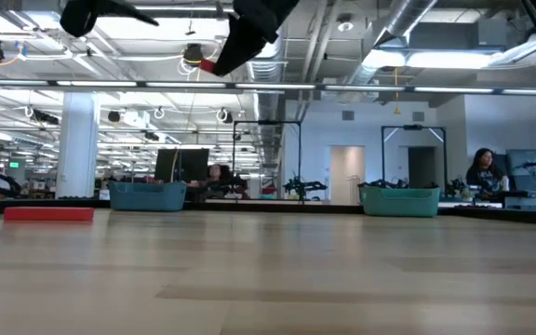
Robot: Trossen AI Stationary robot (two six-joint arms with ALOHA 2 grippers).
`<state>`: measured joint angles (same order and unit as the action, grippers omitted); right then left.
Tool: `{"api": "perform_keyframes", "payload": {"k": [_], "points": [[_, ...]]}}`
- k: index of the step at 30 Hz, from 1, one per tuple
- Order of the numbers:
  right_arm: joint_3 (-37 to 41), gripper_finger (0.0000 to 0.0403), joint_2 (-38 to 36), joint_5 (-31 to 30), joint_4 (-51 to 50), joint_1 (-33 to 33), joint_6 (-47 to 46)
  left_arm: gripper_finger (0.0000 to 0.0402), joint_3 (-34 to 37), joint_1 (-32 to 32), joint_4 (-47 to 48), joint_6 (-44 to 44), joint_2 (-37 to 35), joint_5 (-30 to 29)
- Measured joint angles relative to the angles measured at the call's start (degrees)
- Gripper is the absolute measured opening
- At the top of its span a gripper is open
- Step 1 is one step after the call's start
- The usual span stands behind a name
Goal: Sort & place blocks by color
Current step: Put the right red block into the orange bin
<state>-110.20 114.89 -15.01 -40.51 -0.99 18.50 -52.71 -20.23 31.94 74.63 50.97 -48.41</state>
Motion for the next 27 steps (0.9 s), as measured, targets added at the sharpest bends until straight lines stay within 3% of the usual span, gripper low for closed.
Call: {"api": "perform_keyframes", "payload": {"k": [5,11,19,27], "points": [[0.1,0.0262,-1.6,0.3,4.8,-0.4,4.0,0.0221,0.0,5.4,1.0,-3.7,0.0,5.3],[0.1,0.0261,-2.7,0.2,9.7,0.0,7.3,0.0221,0.0,14.0,-1.3,-9.2,1.4,15.4],[0.1,0.0261,-2.8,-0.1,7.1,-1.0,7.5,0.0191,0.0,22.9,-11.0,-20.7,6.9,28.4],[0.1,0.026,-2.8,-3.0,7.4,-1.4,9.9,0.0138,-0.1,28.5,-13.7,-21.1,11.9,37.3]]}}
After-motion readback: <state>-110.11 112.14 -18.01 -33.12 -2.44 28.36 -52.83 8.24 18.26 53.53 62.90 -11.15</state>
